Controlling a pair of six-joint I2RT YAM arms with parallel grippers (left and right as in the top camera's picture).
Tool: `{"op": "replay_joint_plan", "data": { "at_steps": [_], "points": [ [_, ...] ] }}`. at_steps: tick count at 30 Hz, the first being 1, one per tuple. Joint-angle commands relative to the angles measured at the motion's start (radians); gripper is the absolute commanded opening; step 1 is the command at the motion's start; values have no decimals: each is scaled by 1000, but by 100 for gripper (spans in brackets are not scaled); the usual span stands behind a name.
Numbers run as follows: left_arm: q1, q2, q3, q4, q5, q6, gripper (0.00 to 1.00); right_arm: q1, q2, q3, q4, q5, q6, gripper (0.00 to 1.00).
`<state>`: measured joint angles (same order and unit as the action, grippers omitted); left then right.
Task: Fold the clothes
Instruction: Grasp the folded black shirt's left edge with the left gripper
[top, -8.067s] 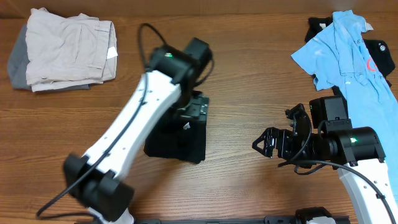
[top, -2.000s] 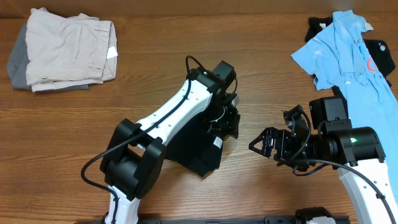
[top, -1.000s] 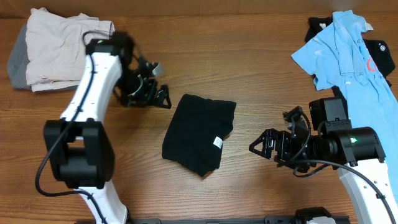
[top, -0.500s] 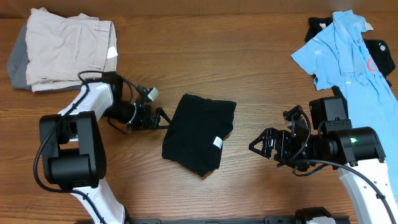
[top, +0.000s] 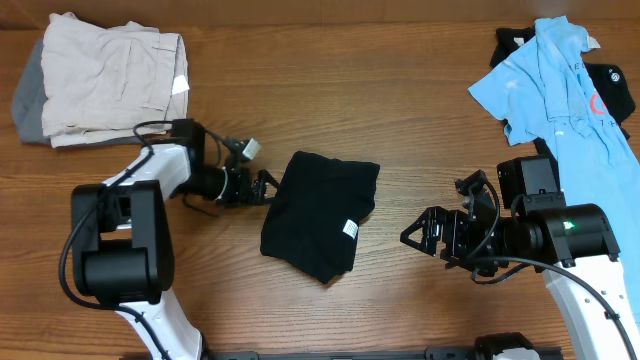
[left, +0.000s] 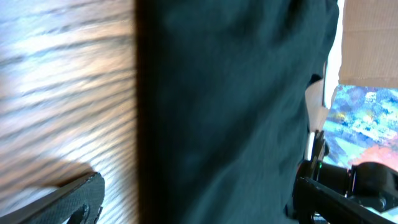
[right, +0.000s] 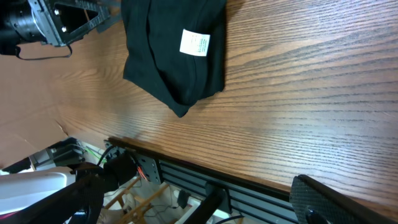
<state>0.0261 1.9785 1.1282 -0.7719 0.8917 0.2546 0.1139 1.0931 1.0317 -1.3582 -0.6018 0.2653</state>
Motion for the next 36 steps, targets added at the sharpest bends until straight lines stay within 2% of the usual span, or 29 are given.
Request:
{"op": "replay_joint_plan", "data": {
  "at_steps": [1,7,11,17,18,20,22,23,25,28,32,34,36],
  "points": [
    [-64,38,-16,27,-24,-85,100,5,-2,0,1,-3,-4,100],
    [-173,113,-16,70,-27,-118,100,5,-2,0,0,-3,-4,100],
    [-209,164,-16,116,-31,-156,87,5,-2,0,-13,-3,-4,100],
    [-222,187,-14,148,-26,-158,86,5,-2,0,-16,-3,-4,100],
    [-222,187,-14,154,-26,-158,84,5,-2,0,-16,-3,-4,100],
    [-222,187,-13,158,-19,-157,69,5,-2,0,-15,-3,-4,100],
    [-222,187,-13,160,-5,-146,63,5,-2,0,-13,-3,-4,100],
    [-223,187,-13,160,-3,-146,64,5,-2,0,-12,-3,-4,100],
    [-229,187,-13,157,-6,-146,73,5,-2,0,-9,-3,-4,100],
    [-249,187,-13,156,-8,-146,71,5,-2,0,1,-3,-4,100],
    [-286,187,-13,159,-23,-146,49,5,-2,0,11,-3,-3,100],
    [-307,187,-13,161,-46,-146,33,5,-2,0,11,-3,-3,100],
    [-331,187,-13,166,-91,-147,6,5,-2,0,11,-3,-4,100]
  ]
}}
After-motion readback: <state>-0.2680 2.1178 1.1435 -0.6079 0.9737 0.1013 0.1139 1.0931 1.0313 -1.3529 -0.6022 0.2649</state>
